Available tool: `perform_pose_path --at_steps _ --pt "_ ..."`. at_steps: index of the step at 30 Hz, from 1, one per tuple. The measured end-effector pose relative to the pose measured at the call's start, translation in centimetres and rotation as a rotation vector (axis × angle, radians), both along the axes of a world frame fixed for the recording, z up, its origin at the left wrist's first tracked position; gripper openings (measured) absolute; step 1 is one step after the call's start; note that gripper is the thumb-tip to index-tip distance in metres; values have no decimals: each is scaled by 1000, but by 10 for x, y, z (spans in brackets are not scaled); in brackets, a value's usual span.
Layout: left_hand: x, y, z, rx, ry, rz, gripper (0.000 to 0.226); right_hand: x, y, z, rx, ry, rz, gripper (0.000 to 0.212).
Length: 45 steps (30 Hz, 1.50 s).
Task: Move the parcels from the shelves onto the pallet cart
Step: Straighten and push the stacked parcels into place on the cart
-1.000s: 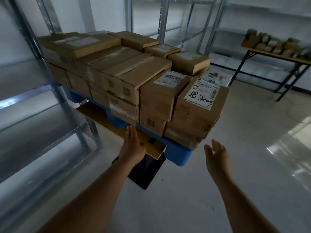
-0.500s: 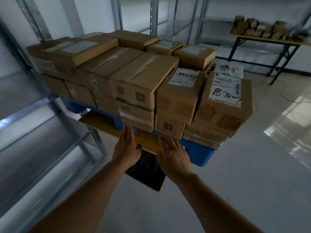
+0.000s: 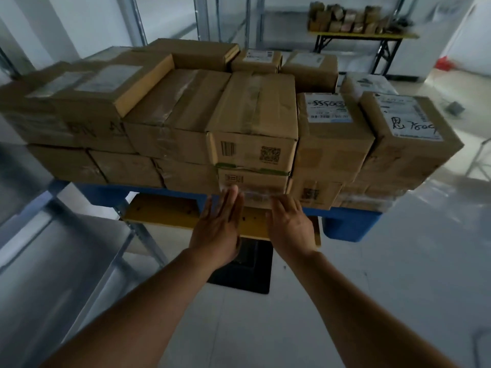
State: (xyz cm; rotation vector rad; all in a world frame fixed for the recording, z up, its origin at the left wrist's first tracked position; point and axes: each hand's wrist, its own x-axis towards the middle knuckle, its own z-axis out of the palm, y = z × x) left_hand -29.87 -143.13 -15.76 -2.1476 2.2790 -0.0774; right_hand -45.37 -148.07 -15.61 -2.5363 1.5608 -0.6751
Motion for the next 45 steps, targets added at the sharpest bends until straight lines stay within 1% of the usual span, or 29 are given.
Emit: perform_pose_path --at_steps 2,3,6,8,12,14,17,19,23,28,31,35,37,40,42,45 --pt "7 -2 -3 28 -35 -31 94 5 9 -6 -77 4 0 39" --pt "10 -3 -4 38 -43 -41 95 6 13 -12 -81 10 -3 44" --pt "16 -8 -9 40 -69 -68 97 7 16 -26 -32 37 -7 62" --pt "19 -11 -10 34 -81 -79 95 7 15 -29 -2 77 -4 67" --pt "19 -16 -9 39 -74 -80 90 7 9 -26 13 108 -4 64" --pt "21 -19 -8 46 -67 -90 90 5 7 -23 5 124 11 59" --pt "24 -15 -9 56 -44 -103 92 1 10 -22 -14 93 -21 53" --pt "28 -11 -13 67 -44 -97 92 -3 13 -26 33 114 -24 55" --pt "32 -13 -16 106 -47 -72 90 -10 9 -36 134 235 11 60" --pt "31 -18 -19 115 -33 -72 92 -11 4 -34 168 247 -4 68" --pt "32 -20 -20 138 -40 -73 94 -10 3 -32 205 252 -4 69" --pt "30 -17 -19 150 -35 -62 94 -11 5 -29 212 214 1 68" --pt "19 -14 -19 142 -7 -74 94 -19 8 -31 197 207 -29 68" --pt "-11 -16 -17 121 9 -146 92 -38 9 -34 174 220 -122 69" --pt "-32 -22 -15 102 -16 -200 90 -49 7 -34 176 230 -158 71" --pt "-56 -33 -13 83 -93 -251 86 -60 1 -34 199 242 -152 73"
